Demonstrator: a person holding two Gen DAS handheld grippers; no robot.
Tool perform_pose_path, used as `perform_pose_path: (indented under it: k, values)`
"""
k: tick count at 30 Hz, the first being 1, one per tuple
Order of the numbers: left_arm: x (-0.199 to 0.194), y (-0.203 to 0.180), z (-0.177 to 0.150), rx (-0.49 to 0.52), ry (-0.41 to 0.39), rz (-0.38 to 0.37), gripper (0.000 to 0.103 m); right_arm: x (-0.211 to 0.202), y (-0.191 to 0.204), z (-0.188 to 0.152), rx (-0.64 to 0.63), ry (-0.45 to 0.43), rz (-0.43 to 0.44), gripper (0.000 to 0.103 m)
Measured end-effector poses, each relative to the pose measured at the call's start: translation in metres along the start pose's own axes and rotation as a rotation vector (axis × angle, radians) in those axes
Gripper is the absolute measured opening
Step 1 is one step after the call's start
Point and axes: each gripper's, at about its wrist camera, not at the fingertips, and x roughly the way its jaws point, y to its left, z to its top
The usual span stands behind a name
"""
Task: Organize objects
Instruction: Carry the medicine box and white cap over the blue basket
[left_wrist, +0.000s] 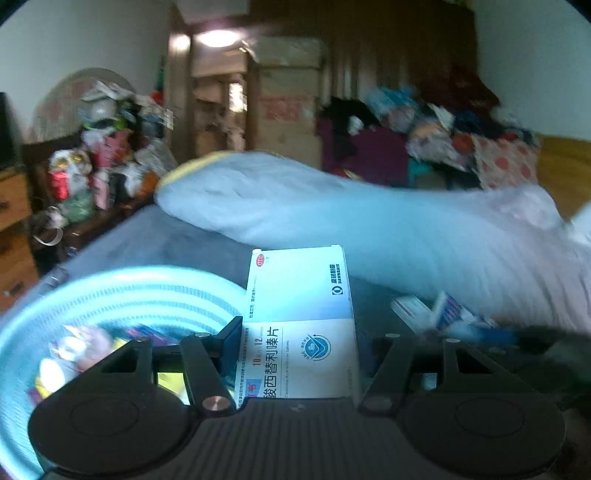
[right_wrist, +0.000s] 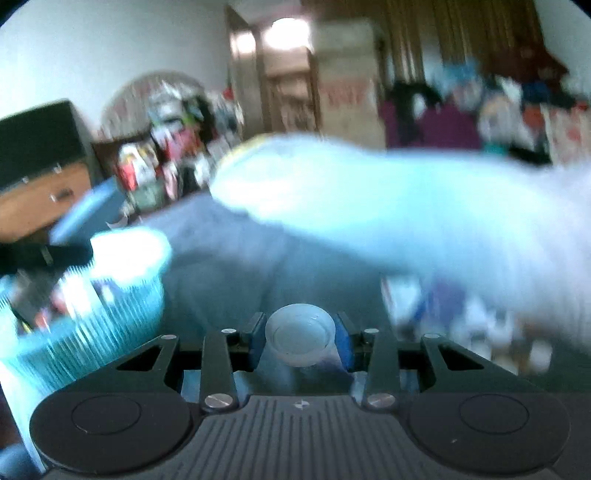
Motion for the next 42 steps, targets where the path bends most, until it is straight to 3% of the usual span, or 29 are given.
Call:
perform_pose_path:
  k: [6, 11, 16, 21, 27, 42]
  values:
    - [-0.029, 0.073, 0.036, -0.092, -0.063, 0.159, 0.063, -0.031, 0.051, 0.073, -0.074, -0.147, 0.094, 0.040]
    - [-0.047, 0.138, 0.063, -0.176, -0.082, 0.278, 0.063, -0.021, 0.099, 0.119, -0.081, -0.160, 0.203, 0.040]
    - [-0.062, 0.185, 0.078, -0.227, -0.063, 0.328, 0.063, -0.006, 0.160, 0.150, -0.150, -0.124, 0.297, 0.040]
    - [-0.060, 0.218, 0.078, -0.276, -0.015, 0.335, 0.063, 0.007, 0.211, 0.154, -0.181, -0.071, 0.349, 0.040]
    - [-0.055, 0.238, 0.063, -0.312, 0.032, 0.327, 0.063, 0.023, 0.238, 0.148, -0.175, -0.004, 0.351, 0.040]
    - [-0.035, 0.252, 0.052, -0.316, 0.047, 0.310, 0.063, 0.036, 0.253, 0.141, -0.178, 0.016, 0.330, 0.040]
